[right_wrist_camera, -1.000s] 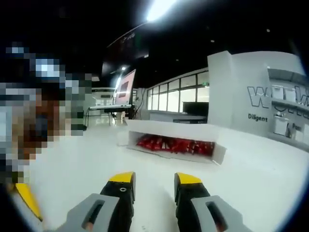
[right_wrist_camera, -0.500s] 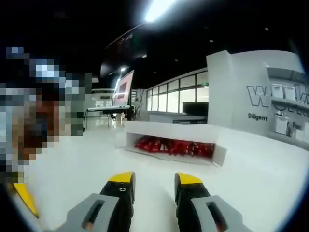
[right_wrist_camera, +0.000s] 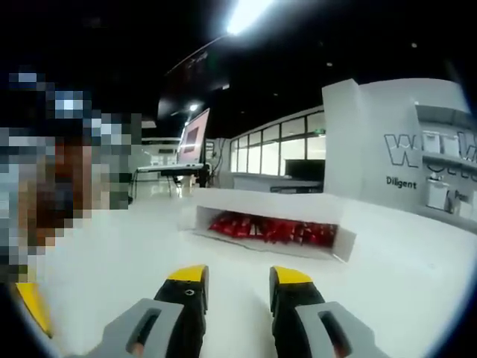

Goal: Tear open the coffee pouch, take out the coffee, and pour the coffee from the pouch into the cup

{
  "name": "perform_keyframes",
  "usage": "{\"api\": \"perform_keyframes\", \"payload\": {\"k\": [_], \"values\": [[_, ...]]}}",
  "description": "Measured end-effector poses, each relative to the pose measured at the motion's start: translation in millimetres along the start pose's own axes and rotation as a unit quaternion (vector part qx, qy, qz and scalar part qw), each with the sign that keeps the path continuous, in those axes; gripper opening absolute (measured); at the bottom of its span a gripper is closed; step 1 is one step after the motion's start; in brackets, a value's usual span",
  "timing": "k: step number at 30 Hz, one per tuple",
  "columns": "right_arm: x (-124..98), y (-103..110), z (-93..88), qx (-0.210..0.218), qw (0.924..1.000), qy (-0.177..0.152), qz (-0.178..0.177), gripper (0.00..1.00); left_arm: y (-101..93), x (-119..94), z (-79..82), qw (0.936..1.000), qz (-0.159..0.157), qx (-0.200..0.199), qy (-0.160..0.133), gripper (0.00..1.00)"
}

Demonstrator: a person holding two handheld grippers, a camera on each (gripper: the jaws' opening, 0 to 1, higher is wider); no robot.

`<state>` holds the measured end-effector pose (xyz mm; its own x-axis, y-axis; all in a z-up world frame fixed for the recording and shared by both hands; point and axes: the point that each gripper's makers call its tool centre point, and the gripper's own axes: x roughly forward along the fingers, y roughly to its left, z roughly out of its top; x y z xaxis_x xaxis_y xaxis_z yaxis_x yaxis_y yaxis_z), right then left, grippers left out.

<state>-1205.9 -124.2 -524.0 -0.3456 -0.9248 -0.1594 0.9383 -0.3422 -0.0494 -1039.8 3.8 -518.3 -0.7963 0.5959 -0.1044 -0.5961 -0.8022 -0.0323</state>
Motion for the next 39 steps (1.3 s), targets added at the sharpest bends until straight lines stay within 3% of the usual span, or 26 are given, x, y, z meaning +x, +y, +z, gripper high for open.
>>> {"api": "perform_keyframes", "payload": {"k": [20,39], "values": [[13,-9,0.4,0.007,1.0000,0.001,0.003,0.34,1.5,0,0.2,1.0000,0.002,-0.001,-0.001,0.79],[23,-20,3.1,-0.005,0.9999,-0.005,-0.009,0.31,16.1,-1,0.0,0.9991,0.042,-0.007,0.000,0.80]]}}
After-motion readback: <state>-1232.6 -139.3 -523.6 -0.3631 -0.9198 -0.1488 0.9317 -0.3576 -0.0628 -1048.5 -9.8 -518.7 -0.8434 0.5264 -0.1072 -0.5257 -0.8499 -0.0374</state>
